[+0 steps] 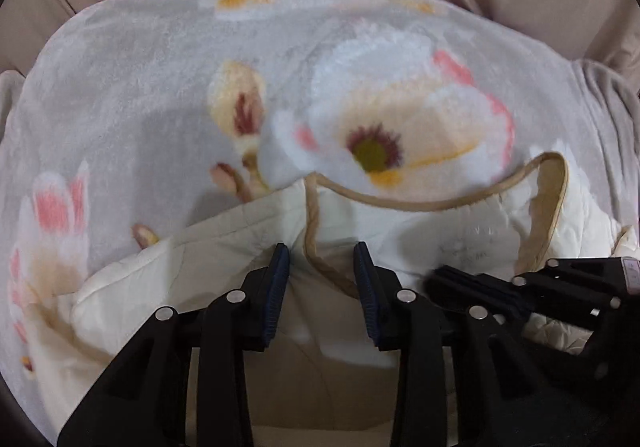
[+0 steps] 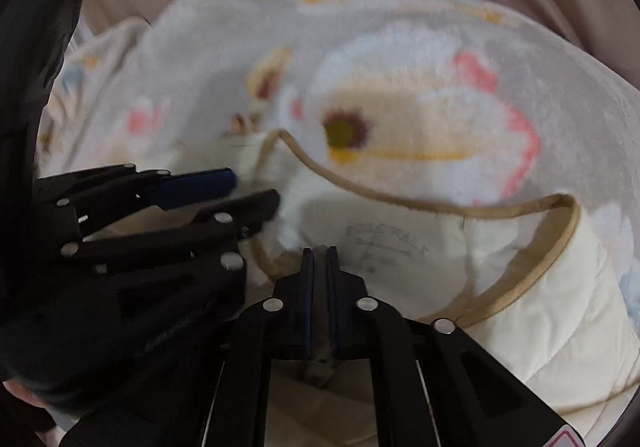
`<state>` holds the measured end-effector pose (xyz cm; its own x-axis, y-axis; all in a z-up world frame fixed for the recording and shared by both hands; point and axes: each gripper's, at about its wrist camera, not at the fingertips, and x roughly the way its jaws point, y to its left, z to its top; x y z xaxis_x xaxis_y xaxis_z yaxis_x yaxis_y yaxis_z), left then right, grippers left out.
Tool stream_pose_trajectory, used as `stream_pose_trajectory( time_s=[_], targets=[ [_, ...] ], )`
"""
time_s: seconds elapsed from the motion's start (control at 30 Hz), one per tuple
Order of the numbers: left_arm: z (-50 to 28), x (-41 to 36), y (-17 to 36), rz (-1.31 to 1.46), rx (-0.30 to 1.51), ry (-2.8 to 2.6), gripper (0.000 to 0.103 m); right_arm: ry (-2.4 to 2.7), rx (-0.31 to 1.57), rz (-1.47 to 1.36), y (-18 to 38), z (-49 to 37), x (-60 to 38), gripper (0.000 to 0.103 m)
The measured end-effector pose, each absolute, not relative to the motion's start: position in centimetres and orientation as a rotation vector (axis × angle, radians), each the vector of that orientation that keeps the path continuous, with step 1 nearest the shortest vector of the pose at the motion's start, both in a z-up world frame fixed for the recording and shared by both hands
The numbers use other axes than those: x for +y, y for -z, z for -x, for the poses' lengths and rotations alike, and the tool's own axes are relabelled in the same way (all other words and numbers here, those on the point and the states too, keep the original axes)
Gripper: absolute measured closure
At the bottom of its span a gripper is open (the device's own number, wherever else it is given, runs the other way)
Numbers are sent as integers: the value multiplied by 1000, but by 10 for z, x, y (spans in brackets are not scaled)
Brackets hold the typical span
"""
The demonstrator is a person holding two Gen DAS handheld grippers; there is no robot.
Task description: Fold large clothes
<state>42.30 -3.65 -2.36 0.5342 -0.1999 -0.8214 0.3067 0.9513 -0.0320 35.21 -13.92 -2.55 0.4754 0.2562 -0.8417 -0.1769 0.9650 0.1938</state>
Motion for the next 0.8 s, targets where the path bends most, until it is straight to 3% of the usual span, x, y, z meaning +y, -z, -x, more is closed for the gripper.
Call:
stream_pose_trajectory(
  time_s=[0.1,0.23,0.47,0.63,0.8],
  targets=[
    [-415,-25,25,-156,924,317,76,-51,1024,-44,26,-348,-187,103],
    [-411,-23,27,-142,906,323,76,-99,1022,-386,37,-342,-262,103],
    [-367,-4,-9,-93,832,382,76,-215,888,-242,-16,-290,-210,100],
    [-334,12,1,-181,850,351,67,-199,990,-101,15,-274,-202,103],
    [-323,48,13,-97,854,309,68,-30,947,-291,9,-257,-267,102]
  ],
)
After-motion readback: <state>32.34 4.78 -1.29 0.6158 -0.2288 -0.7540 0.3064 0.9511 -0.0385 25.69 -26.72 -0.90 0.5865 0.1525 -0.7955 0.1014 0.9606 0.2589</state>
